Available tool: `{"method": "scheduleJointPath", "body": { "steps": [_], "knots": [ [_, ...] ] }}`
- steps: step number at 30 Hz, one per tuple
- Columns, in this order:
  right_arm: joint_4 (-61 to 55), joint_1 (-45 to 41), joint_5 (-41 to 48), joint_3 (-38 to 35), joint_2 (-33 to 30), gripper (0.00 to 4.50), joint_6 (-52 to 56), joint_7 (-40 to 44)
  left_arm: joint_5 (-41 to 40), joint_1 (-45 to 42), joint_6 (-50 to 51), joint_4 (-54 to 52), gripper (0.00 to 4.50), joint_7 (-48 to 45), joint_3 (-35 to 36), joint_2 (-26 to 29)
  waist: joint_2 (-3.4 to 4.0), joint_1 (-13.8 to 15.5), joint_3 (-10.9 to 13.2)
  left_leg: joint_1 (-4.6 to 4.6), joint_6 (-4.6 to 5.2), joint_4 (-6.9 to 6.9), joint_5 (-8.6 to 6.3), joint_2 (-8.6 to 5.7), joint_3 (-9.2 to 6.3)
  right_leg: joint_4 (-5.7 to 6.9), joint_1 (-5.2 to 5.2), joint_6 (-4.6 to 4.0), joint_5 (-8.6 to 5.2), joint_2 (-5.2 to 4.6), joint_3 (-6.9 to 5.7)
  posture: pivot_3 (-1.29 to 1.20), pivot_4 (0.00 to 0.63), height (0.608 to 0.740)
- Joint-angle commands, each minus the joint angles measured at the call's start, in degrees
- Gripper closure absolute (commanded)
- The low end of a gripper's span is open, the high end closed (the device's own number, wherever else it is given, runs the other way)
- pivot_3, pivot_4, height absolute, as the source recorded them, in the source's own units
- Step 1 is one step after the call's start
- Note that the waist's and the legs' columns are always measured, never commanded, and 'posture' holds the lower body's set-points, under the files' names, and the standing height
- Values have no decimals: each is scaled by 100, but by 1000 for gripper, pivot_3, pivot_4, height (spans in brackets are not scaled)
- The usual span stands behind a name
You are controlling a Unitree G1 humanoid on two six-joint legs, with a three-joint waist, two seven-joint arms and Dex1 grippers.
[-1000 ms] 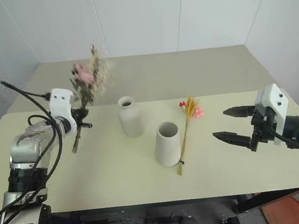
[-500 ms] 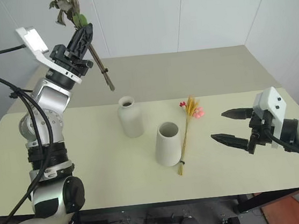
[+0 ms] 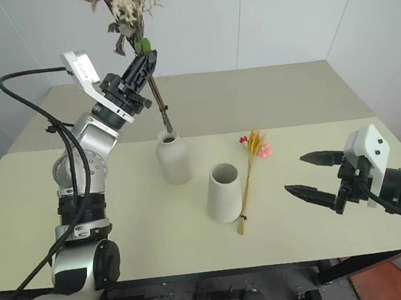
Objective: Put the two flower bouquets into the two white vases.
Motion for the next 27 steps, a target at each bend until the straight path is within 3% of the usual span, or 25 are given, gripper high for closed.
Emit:
{"method": "scheduleJointPath", "body": {
  "steps": [1,18,27],
  "knots": [
    [-111,-36,79,-290,-121,0,-28,-12,152,66,-314,-101,4358,-187,-147,-9,0,3,0,0,0,0,0,0,0,-1,0,0,0,0,0,0,150,740],
    [-60,-90,90,-286,-170,0,-49,7,396,82,-596,165,4358,-252,-141,43,0,8,0,0,0,0,0,0,-1,-2,1,1,-1,0,0,0,150,740],
    [-75,-91,84,-306,-164,0,-70,-7,709,554,-777,59,4358,-422,-467,25,0,9,0,1,0,0,0,0,-1,-1,1,1,0,0,0,0,150,740]
  ]
}}
